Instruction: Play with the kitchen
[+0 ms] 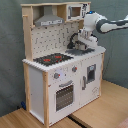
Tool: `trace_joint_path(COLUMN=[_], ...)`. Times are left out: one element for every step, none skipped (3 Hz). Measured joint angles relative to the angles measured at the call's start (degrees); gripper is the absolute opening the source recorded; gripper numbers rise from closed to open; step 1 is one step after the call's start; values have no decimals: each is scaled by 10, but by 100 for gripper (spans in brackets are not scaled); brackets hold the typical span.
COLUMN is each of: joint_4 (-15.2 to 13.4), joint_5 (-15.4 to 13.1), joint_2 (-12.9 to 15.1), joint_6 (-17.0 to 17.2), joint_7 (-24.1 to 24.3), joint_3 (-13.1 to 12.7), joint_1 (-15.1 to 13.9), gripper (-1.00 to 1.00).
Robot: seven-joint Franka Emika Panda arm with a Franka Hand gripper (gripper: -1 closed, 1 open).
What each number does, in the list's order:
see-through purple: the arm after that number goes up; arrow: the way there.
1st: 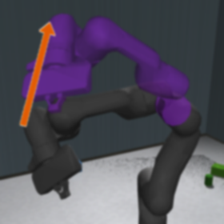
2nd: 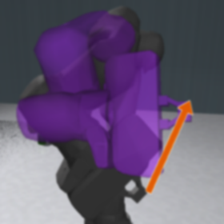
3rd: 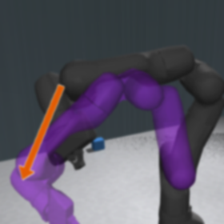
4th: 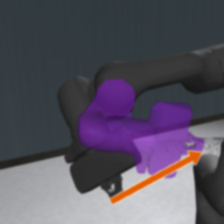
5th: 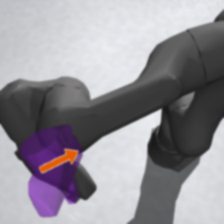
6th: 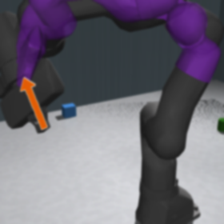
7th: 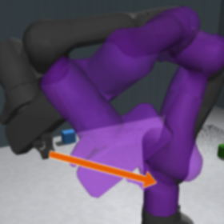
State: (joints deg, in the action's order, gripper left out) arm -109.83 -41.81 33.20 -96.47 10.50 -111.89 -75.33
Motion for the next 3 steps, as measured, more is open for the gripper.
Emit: trace_joint_path(joint_4=[23,45,65], joint_5=[0,2,4], joint_2=[0,1,5], joint_6=[5,18,44], joint_7=[1,1,1], joint_3=[45,82,114], joint_1=[42,80,119], gripper=[-100,-100,-100])
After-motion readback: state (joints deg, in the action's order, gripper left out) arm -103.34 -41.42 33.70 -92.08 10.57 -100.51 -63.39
